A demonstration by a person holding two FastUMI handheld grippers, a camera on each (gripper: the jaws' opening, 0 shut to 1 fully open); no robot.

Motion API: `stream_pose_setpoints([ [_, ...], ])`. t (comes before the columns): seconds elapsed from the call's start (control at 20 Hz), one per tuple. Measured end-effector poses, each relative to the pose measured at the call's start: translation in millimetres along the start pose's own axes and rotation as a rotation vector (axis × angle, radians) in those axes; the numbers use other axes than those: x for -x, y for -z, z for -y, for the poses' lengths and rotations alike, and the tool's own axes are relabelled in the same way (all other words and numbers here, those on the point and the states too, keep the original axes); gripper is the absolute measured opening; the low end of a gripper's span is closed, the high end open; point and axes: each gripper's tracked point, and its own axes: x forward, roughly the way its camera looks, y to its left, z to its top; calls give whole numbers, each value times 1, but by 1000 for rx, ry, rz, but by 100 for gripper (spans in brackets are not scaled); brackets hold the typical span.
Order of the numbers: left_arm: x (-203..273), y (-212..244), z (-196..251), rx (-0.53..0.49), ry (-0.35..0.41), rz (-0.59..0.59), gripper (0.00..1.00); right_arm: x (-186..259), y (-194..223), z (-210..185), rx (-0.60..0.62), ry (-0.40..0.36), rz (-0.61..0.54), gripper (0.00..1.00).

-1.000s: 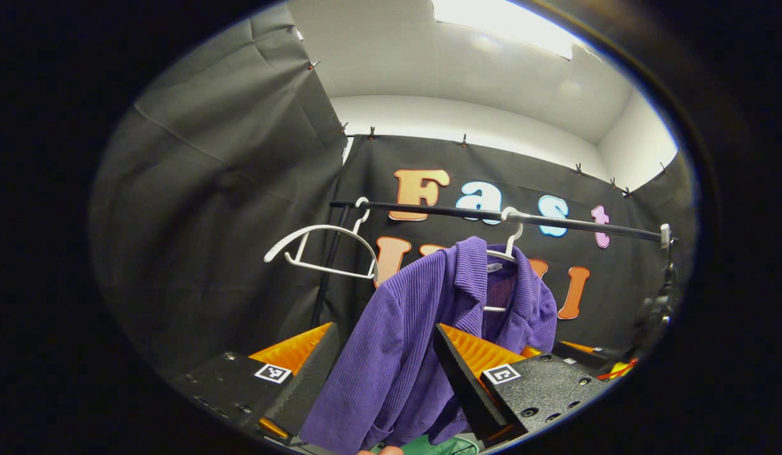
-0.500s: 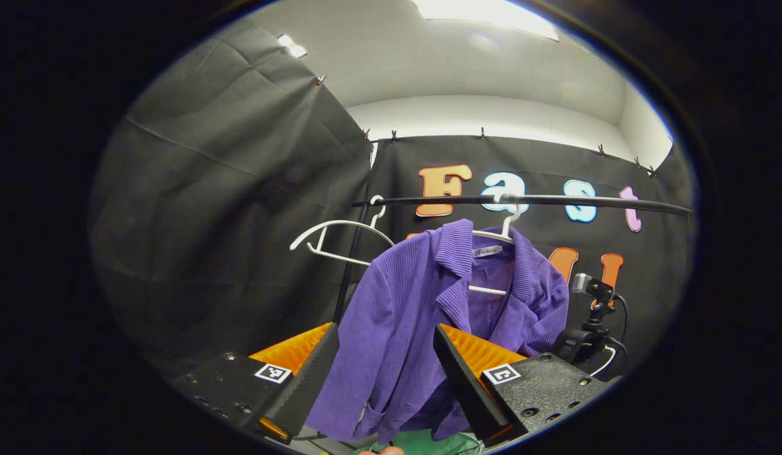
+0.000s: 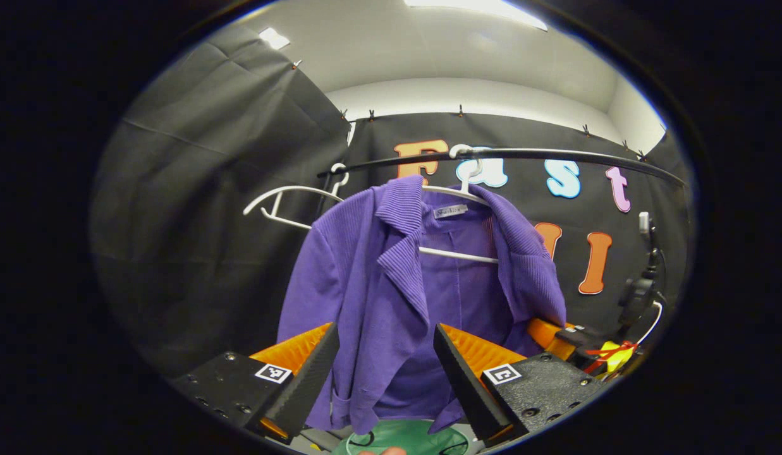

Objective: Grasp the clothes on the hanger with both hands and then place them into the laundry hamper below.

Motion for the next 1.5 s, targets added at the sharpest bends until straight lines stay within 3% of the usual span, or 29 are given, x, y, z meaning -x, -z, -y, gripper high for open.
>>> stream_pose_setpoints([
  [0.3, -43, 8, 4, -34, -38, 34, 92, 29, -56, 7, -19, -11, 81, 10],
  [0.4, -65, 23, 1, -97, -42, 31, 92, 38, -67, 5, -23, -12, 114, 10],
  [0.5, -82, 37, -17, -166, -94, 17, 91, 46, -76, 2, -2, -8, 145, 10],
  [0.6, -92, 38, -31, -163, -121, 34, 95, 52, -81, 0, 31, -3, 159, 10],
  [0.65, -89, 36, -31, -149, -102, 50, 91, 54, -82, -3, 46, 3, 162, 10],
  [0.7, -86, 32, -34, -157, -96, 61, 68, 56, -84, -4, 55, 8, 168, 10],
  [0.8, -85, 22, -58, -233, -153, 47, 23, 56, -90, -7, 64, 18, 182, 10],
  [0.85, -78, 19, -56, -238, -130, 48, 0, 57, -92, -8, 71, 28, 192, 10],
  [1.0, -53, -32, -57, -206, -108, 127, 2, 61, -103, -9, 112, 78, 237, 10],
  [1.15, -37, -107, -73, -220, -148, 242, 2, 65, -116, -8, 144, 125, 283, 10],
  [1.25, -36, -145, -86, -147, -155, 271, 0, 65, -119, -11, 139, 136, 290, 10],
  [1.45, -53, -213, -145, -99, -223, 319, 5, 66, -128, -2, 116, 169, 308, 10],
  [1.5, -61, -222, -165, -103, -253, 323, 1, 67, -130, 0, 114, 178, 308, 10],
])
